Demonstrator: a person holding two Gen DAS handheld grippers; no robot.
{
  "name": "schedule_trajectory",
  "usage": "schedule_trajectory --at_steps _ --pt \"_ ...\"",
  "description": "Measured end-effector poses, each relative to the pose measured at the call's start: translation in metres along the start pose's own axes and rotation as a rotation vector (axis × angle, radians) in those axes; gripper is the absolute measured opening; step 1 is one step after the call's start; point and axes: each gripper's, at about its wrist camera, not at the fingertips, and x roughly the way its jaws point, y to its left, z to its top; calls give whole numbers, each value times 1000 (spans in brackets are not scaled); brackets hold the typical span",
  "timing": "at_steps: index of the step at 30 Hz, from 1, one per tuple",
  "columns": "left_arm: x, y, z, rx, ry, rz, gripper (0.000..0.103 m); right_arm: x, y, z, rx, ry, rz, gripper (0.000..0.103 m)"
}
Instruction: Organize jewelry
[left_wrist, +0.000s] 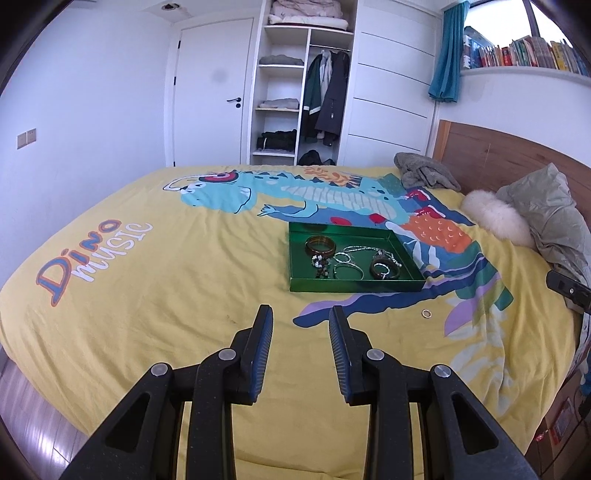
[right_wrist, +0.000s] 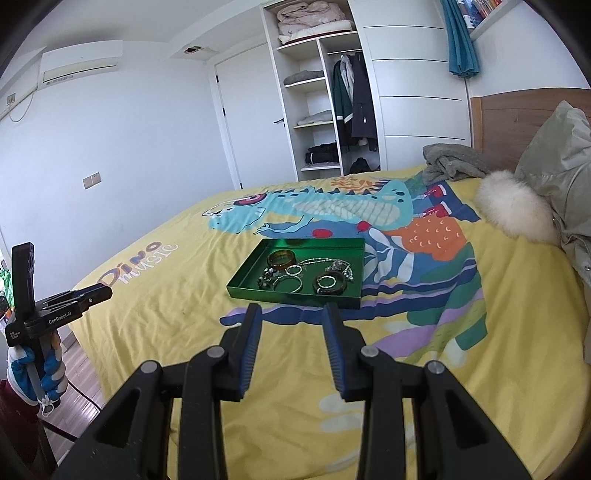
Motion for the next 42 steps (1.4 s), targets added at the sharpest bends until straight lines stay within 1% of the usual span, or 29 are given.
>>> schedule_trajectory --at_steps 1,3,5,10,15,17,21,26,34,36,39,42 --pt "1 2 -3 -4 4 6 35 2 3 -2 -3 7 3 32" --pt "5 5 -11 -6 13 25 46 6 8 -6 -7 18 8 32" --pt "11 7 -17 -7 21 47 51 12 12 -11 -8 31 12 32" --pt "35 6 -29 12 53 84 53 36 18 -31 11 91 25 32" --pt "61 1 -36 21 90 92 55 63 19 -50 14 162 21 32" --pt "68 -1 -39 30 100 102 57 71 18 -54 13 175 22 32" --pt "78 -3 -47 41 110 126 59 84 17 -58 24 188 30 32" --pt "88 -3 -56 47 130 132 60 99 20 -61 26 205 34 32" --pt "96 3 -53 36 131 134 61 121 29 -59 20 213 33 32" --pt "96 5 -50 27 125 144 67 125 33 -56 11 206 36 32" --pt "96 3 -47 31 112 159 71 131 40 -55 1 194 36 32" --pt "97 -1 -45 38 106 165 74 136 45 -56 -9 190 25 32"
